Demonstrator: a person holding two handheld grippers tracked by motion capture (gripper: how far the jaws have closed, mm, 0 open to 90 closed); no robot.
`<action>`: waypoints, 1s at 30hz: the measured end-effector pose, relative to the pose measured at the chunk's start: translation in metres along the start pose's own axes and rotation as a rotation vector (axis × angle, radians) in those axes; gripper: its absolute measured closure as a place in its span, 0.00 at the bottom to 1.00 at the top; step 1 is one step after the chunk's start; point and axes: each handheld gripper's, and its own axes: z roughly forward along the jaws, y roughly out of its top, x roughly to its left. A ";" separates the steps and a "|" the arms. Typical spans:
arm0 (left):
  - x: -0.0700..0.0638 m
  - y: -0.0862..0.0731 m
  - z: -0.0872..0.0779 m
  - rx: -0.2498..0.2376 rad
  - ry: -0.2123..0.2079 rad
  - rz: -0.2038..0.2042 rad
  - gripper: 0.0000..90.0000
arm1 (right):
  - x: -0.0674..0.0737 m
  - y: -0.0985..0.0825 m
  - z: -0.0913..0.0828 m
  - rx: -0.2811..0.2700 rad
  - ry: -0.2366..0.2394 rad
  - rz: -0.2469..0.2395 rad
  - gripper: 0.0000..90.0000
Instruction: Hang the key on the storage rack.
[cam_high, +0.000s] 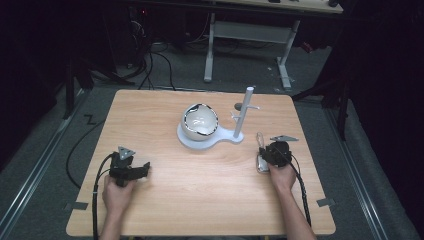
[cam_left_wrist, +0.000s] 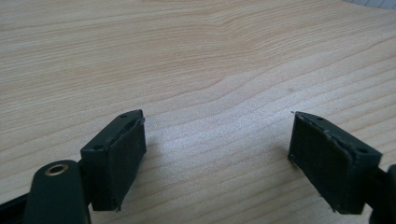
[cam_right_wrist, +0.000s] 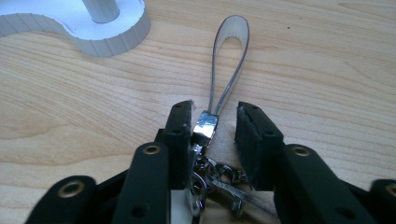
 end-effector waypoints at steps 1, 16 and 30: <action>0.000 0.000 0.000 0.000 0.000 0.000 0.21 | 0.000 0.000 0.000 0.000 -0.002 -0.007 0.77; 0.000 0.000 0.000 0.000 0.000 0.000 0.21 | -0.002 0.000 -0.001 0.009 0.001 -0.025 0.91; 0.000 0.000 0.000 0.000 0.000 0.000 0.21 | -0.002 0.004 -0.016 -0.053 0.038 -0.035 0.91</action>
